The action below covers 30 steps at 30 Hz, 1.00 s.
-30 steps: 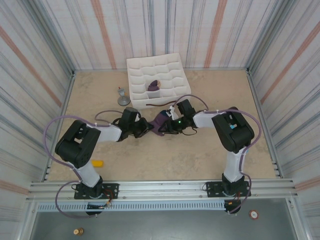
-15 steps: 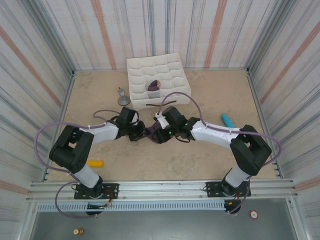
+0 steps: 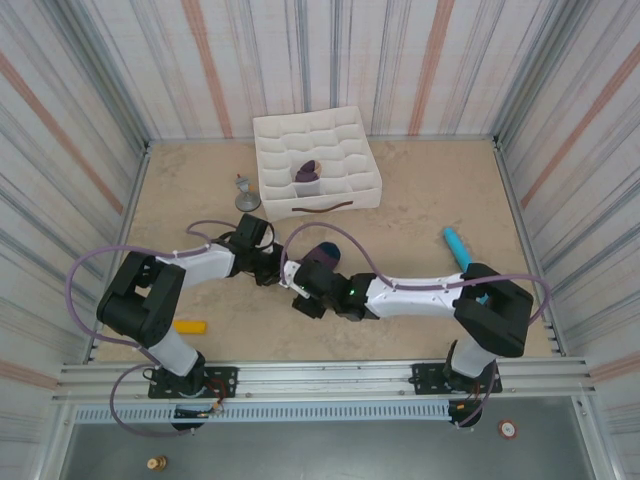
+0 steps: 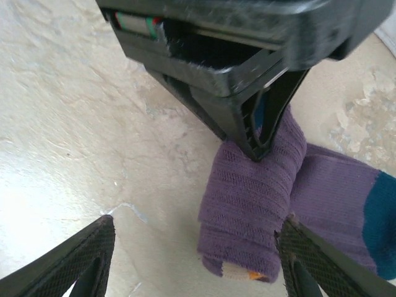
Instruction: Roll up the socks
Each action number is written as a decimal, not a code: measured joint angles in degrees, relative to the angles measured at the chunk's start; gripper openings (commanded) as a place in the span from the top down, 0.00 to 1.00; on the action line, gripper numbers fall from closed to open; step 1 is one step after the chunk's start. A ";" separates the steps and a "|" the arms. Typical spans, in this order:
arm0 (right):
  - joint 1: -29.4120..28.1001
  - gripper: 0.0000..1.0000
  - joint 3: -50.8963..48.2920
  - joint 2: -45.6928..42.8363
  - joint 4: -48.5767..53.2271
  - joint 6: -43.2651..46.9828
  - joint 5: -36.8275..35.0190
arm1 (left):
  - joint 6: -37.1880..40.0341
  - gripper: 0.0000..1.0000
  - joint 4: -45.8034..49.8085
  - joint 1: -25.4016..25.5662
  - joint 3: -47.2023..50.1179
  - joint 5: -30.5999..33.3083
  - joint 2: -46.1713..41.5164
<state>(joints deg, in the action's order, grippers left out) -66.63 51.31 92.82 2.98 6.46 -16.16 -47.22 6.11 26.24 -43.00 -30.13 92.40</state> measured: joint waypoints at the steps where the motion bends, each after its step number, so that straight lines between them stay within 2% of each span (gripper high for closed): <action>1: -0.44 0.30 -0.37 0.70 -0.83 0.72 -1.16 | 0.13 1.00 0.13 -0.07 0.00 -0.26 0.00; 12: -1.29 0.34 -1.62 8.55 -9.38 6.25 -9.97 | 1.73 1.00 1.33 -0.44 0.00 -1.25 0.00; 19: -1.40 0.46 -1.73 10.67 -12.61 6.97 -11.72 | 2.03 0.99 1.77 -1.03 0.00 -1.42 0.00; 22: -1.29 0.54 -2.10 10.93 -13.46 6.97 -11.89 | 2.01 0.98 1.77 -1.07 0.00 -1.42 -0.02; 25: -1.16 0.66 -2.43 11.04 -14.25 6.93 -11.65 | 1.99 0.93 1.75 -1.14 0.00 -1.42 0.00; 27: -0.79 0.75 -2.64 11.04 -14.86 6.88 -10.84 | 1.90 0.86 1.62 -1.20 0.00 -1.38 0.00; 30: 0.13 0.83 -2.80 11.04 -15.96 5.75 -9.46 | 1.99 0.73 1.57 -1.75 0.00 -1.20 0.00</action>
<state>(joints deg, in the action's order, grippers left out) -66.50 48.51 103.85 -12.97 12.21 -25.63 -45.23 7.68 24.49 -43.00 -31.33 92.40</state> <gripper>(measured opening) 0.215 0.200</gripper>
